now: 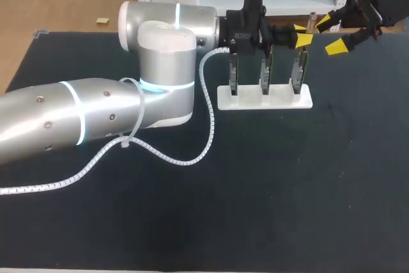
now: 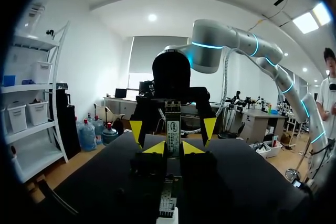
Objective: Pick up the optical module with the left hand, and insert it into the network port with the right hand.
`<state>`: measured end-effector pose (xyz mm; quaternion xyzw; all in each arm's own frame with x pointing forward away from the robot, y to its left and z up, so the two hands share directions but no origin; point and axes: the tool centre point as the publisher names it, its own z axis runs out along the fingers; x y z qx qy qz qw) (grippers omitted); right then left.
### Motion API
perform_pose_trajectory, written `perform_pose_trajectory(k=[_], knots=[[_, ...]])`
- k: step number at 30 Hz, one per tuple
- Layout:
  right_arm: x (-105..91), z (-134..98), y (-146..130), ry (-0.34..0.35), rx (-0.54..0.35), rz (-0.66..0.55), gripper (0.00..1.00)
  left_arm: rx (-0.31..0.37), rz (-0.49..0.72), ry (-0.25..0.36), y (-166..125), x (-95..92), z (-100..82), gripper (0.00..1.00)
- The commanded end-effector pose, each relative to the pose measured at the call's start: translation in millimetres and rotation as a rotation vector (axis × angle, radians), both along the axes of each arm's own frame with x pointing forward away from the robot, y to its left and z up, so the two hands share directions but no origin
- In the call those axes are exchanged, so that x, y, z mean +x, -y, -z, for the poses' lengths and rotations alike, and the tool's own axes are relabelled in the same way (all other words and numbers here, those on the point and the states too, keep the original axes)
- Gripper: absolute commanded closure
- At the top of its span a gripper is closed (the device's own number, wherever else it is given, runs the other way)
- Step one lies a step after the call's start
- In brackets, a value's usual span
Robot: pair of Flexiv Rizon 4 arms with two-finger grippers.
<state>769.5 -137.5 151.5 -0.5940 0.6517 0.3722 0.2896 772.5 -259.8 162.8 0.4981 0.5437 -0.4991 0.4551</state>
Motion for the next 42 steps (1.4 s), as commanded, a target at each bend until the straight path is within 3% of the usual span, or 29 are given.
perform_pose_trajectory(k=[1,15,23,30,42], knots=[[-2.0,0,0,0.004,-0.001,0.004,0.00,0.003,0.005,-0.003,2,3.4,1.1,1.00],[-0.5,-1,0,0.012,-0.013,0.012,0.00,0.002,0.006,-0.007,2,3.3,1.9,1.00],[7.1,-32,-2,0.099,0.013,0.045,0.00,0.002,0.006,-0.007,2,3.3,1.9,1.00],[9.5,-45,-11,0.095,0.032,0.042,0.00,0.002,0.006,-0.007,2,3.3,1.9,1.00],[7.7,-48,-26,0.056,0.048,0.029,0.00,0.002,0.006,-0.007,2,3.3,1.9,1.00]])
